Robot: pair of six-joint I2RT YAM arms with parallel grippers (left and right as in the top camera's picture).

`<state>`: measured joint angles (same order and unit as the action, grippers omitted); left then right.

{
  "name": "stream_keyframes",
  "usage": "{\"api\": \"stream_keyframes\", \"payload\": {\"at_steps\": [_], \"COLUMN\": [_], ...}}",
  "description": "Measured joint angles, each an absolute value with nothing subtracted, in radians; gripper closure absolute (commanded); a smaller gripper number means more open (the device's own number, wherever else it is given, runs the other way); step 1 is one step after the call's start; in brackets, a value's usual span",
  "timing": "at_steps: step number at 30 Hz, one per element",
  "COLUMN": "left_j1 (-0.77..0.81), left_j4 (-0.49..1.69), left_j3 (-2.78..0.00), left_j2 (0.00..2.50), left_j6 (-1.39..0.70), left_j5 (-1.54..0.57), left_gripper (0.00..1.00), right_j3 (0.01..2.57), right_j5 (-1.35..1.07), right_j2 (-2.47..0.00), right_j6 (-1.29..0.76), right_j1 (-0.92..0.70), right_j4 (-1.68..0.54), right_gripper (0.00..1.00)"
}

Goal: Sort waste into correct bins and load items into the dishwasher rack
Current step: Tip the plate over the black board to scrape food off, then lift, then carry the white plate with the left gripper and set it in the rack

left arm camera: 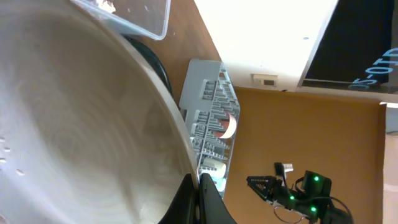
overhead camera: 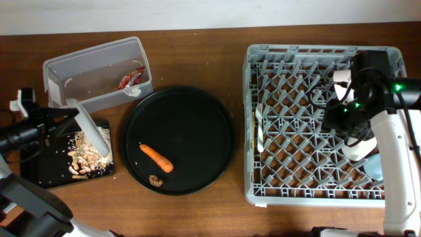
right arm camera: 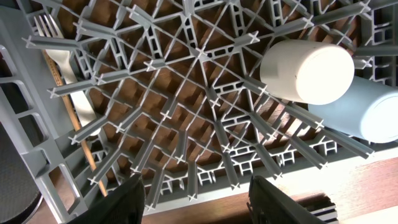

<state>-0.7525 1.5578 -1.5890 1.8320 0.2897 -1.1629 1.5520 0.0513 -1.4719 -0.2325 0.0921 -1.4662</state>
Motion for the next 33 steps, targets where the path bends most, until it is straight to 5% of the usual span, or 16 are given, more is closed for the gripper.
{"api": "stream_keyframes", "payload": {"at_steps": [13, 22, 29, 33], "left_j1": [-0.765, -0.748, -0.221, 0.234], "left_j4": [1.557, 1.687, 1.418, 0.673], "left_j3": [-1.588, -1.586, -1.594, -1.591], "left_j2": [1.831, 1.826, 1.654, 1.661], "left_j6": [0.352, 0.584, 0.534, -0.021], "left_j5": [-1.097, -1.137, -1.124, -0.994], "left_gripper": [1.00, 1.00, 1.00, 1.00], "right_j3": [1.552, 1.552, 1.551, 1.550], "right_j5": [0.051, 0.051, 0.190, 0.197], "right_j2": [-1.472, -1.472, -1.473, -1.473], "right_j6": [-0.233, -0.228, -0.313, -0.360], "right_j1": [0.092, 0.092, 0.125, 0.284], "right_j4": [-1.466, -1.482, -1.563, -1.619], "right_gripper": [0.43, 0.43, 0.42, 0.42]}}
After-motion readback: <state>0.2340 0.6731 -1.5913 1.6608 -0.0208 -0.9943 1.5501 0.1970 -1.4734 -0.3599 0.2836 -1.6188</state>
